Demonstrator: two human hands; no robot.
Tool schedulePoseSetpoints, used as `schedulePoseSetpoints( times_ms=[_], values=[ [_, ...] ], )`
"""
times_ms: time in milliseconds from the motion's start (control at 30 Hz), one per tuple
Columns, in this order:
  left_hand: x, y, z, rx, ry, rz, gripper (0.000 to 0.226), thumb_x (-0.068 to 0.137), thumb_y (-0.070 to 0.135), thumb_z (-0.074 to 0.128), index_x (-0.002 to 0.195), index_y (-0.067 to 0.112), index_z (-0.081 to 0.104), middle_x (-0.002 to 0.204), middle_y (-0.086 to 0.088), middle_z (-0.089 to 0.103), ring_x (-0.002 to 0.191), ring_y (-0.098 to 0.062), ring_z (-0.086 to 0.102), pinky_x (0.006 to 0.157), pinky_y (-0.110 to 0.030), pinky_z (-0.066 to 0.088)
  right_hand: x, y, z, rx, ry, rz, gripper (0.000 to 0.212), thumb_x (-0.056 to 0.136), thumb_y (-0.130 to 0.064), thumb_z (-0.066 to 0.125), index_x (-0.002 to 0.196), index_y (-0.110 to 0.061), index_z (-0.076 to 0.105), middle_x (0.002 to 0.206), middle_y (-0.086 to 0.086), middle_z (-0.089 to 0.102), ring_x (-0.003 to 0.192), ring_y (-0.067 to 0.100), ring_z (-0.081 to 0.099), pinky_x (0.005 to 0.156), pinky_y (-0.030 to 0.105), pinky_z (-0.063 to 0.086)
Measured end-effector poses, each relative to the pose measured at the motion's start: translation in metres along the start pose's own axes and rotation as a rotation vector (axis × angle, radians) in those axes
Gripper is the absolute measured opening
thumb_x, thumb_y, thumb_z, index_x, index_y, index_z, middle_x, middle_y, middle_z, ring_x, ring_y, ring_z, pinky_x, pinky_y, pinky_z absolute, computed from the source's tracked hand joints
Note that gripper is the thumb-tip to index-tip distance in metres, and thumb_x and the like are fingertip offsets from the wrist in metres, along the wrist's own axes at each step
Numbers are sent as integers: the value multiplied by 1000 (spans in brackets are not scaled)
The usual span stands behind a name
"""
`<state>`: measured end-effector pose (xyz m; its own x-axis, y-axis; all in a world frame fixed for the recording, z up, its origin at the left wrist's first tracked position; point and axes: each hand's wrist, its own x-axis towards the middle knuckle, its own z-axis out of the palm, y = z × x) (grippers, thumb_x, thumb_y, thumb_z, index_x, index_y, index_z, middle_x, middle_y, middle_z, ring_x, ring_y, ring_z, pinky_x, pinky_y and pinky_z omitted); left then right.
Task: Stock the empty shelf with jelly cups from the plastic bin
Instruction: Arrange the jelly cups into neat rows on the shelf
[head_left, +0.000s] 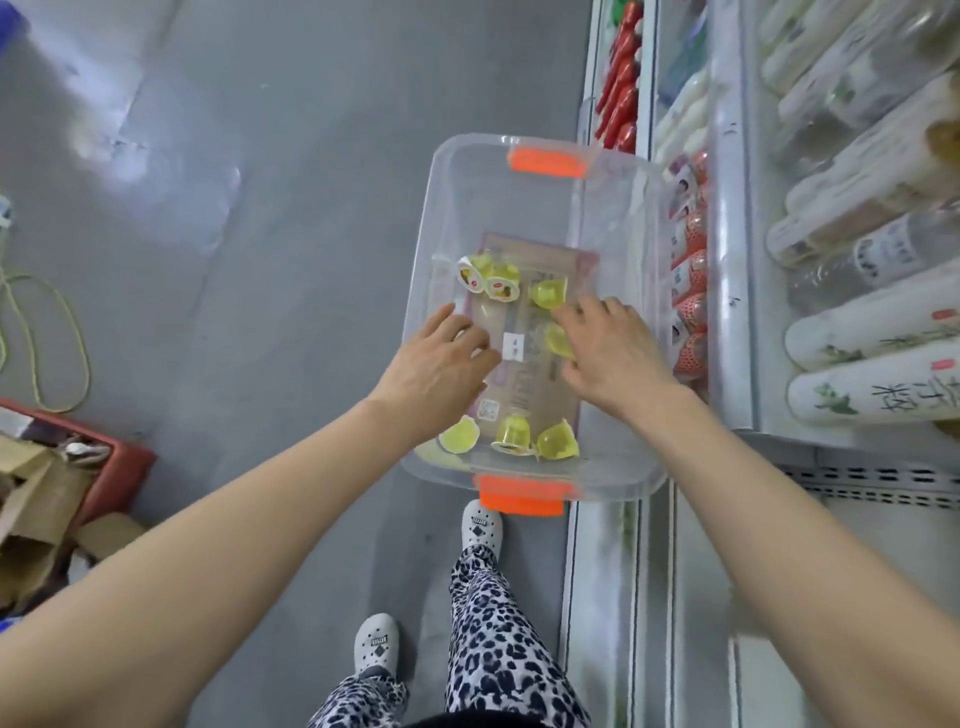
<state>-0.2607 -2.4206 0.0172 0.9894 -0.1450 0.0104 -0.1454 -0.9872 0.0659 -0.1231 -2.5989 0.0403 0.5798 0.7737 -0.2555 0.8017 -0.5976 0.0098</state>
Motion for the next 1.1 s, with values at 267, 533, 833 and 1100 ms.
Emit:
schedulePoseSetpoints(
  times_ms=[267,533,833,1100],
  values=[
    [42,40,60,-68,-577,137,56,90,12,58,143,24,41,142,-3,42,125,-25,42,98,-40,46,-8,15,20,-16,98,9,42,76,-21,64,117,-14,56,109,10,56,96,30,56,81,41,46],
    [48,44,84,-19,-778,270,59,92,12,56,144,36,40,143,5,41,125,-24,44,102,-39,40,-5,16,25,84,176,37,44,80,-23,59,121,-10,56,113,12,56,98,31,55,82,42,50],
    [49,36,82,-61,-772,5,52,89,20,65,135,11,42,128,-8,51,117,-27,48,95,-38,45,-5,17,26,108,178,50,47,81,-26,59,125,-11,53,113,11,56,98,29,53,86,41,49],
    [46,30,13,-464,-426,-448,59,90,32,66,134,3,37,131,-20,46,117,-37,50,92,-38,39,-18,7,4,253,133,133,46,87,-34,50,128,-14,50,122,10,54,99,29,53,86,38,44]
  ],
)
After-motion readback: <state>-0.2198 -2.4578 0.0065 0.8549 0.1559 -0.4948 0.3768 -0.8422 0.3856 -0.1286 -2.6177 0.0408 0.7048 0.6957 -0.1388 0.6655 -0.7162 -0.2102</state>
